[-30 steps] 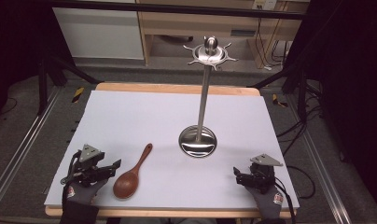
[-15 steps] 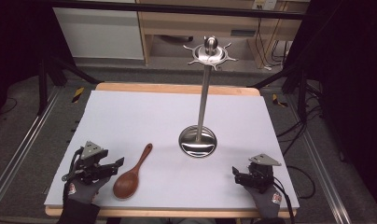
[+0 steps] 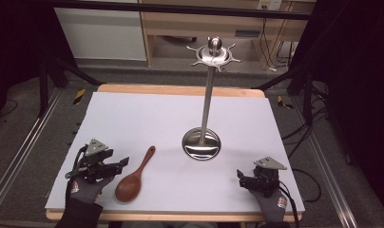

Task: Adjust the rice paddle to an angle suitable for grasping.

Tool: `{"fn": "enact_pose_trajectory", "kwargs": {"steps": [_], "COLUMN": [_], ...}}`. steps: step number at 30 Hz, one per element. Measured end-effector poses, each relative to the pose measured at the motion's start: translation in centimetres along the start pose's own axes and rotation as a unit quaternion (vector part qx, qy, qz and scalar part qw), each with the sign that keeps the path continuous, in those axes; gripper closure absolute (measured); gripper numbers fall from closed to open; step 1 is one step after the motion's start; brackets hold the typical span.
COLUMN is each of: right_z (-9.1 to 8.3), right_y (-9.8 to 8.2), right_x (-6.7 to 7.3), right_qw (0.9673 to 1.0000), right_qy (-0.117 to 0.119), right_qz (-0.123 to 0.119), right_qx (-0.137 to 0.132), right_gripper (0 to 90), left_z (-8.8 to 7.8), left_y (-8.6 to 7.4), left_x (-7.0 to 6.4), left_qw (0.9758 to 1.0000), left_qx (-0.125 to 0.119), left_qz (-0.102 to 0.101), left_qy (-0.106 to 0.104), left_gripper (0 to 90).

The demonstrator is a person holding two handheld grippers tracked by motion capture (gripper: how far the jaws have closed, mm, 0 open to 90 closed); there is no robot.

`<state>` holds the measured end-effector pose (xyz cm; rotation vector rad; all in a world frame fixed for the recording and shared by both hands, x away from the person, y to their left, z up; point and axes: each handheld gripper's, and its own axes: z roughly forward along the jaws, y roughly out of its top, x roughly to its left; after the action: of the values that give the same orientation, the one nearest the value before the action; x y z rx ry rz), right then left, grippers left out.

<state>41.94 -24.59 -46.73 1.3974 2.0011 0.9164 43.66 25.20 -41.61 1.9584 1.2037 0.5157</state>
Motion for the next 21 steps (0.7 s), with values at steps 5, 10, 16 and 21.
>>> {"fn": "enact_pose_trajectory", "kwargs": {"steps": [5, 10, 16, 21], "right_z": [0.0, 0.0, 0.0, 0.0], "right_y": [-0.1, -0.1, -0.1, -0.1], "right_x": [0.0, 0.0, 0.0, 0.1], "right_qw": [1.0000, 1.0000, 1.0000, 0.9999], "right_qy": [-0.002, -0.004, -0.005, -0.007], "right_qz": [-0.002, 0.000, -0.005, -0.006], "right_qx": [0.004, 0.005, 0.005, 0.006], "right_gripper": [13.7, 13.7, 13.5, 13.4], "left_z": [0.4, 1.1, 1.8, 2.0], "left_y": [0.5, 0.8, 1.3, 1.7], "left_x": [-0.5, -1.1, -1.6, -2.0], "left_qw": [1.0000, 0.9996, 0.9991, 0.9986], "left_qx": [0.007, 0.020, 0.031, 0.037], "left_qz": [0.004, 0.016, 0.021, 0.028], "left_qy": [-0.005, -0.014, -0.021, -0.026], "left_gripper": [31.2, 32.7, 33.4, 35.4]}}
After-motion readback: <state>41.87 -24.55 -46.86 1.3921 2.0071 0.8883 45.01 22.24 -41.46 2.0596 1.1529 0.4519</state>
